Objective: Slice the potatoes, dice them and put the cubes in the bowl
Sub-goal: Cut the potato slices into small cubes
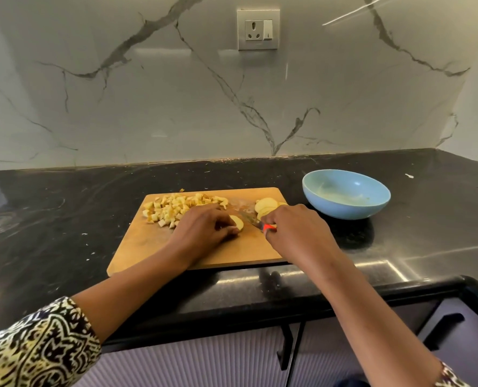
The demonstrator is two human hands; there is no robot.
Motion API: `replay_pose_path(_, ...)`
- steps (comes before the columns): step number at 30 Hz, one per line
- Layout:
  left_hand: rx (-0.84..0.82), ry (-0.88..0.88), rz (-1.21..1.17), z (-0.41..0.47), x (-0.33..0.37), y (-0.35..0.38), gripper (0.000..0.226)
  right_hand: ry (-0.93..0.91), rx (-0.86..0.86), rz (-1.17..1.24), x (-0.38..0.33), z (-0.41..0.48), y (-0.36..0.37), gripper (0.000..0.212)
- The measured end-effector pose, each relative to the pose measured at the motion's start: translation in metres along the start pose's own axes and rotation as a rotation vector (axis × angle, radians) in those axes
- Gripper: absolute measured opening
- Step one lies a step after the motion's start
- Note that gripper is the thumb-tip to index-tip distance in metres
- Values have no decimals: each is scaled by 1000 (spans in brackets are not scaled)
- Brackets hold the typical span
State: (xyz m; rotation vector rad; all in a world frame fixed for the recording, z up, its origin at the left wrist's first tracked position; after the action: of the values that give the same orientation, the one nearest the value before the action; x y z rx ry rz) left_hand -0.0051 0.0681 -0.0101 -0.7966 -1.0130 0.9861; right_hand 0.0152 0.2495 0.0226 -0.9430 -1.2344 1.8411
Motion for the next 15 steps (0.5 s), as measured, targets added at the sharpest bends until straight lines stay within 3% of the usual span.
replay_pose_path(2,19,-7,-49,-2,-7,-4,30,-8,4,2,-2,2,2,29)
replay_pose_path(9,-77,111,148,-2,-12,-1,32,-36,-18,-28,-7,10,7,27)
replay_pose_path(15,-253,183,109,1,-18,-12,34,-126,-98,-60,-13,25,4,28)
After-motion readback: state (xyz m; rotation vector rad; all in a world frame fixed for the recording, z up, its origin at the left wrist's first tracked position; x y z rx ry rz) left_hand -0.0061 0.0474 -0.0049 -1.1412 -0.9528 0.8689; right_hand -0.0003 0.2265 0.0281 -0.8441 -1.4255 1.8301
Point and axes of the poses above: each hand's wrist, its own z-axis towards the middle knuckle, its own y-axis out of the palm, x = y × z, the point moved 2 cm from there along z, towards the middle knuckle, and after that the axes turned 7 degrees about -y, right-handed, at the moved point
